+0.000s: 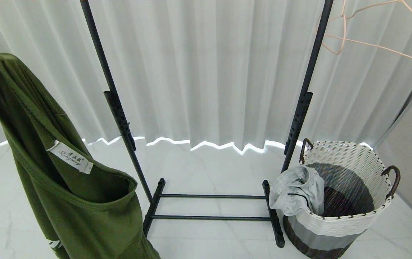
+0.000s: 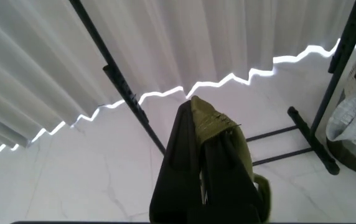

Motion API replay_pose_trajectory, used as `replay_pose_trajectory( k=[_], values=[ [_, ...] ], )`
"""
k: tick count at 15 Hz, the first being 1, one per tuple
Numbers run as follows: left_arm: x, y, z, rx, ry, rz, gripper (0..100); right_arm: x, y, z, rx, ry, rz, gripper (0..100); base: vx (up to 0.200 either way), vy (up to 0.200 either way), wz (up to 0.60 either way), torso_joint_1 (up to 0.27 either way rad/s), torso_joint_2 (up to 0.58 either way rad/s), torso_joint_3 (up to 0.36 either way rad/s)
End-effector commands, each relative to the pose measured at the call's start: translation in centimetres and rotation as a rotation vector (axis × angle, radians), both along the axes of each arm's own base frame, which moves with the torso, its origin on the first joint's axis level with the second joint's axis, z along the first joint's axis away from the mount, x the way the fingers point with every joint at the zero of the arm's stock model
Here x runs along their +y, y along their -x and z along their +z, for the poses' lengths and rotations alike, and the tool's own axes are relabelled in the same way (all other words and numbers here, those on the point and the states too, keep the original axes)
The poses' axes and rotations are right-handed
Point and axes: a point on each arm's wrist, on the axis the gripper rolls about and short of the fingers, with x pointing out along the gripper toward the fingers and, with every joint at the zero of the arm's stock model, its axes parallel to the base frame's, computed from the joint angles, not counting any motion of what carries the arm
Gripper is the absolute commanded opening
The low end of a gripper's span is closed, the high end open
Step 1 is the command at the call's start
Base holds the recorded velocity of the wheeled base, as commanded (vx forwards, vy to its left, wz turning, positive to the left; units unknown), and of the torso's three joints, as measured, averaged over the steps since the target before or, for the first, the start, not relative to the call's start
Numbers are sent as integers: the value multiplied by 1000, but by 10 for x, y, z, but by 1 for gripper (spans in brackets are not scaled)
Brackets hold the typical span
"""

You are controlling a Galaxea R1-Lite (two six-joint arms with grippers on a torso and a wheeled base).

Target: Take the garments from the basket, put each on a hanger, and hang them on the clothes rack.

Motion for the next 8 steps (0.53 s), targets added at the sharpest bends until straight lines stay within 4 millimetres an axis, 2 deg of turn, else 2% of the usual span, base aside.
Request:
replay_pose_trajectory(
  k=[1,4,8],
  values=[
    [0,0,-2,2,-2,0,0,0,0,-1,4,0,3,100,0,0,0,0,0,0],
    [-3,-3,2,-37,21,-2,0,1,-2,0,6,-1,7,100,0,0,0,2,-41,-40],
    [-2,-1,-5,-31,-22,-6,0,1,-2,-1,8,-2,7,100,0,0,0,58,-279,-295]
  ],
)
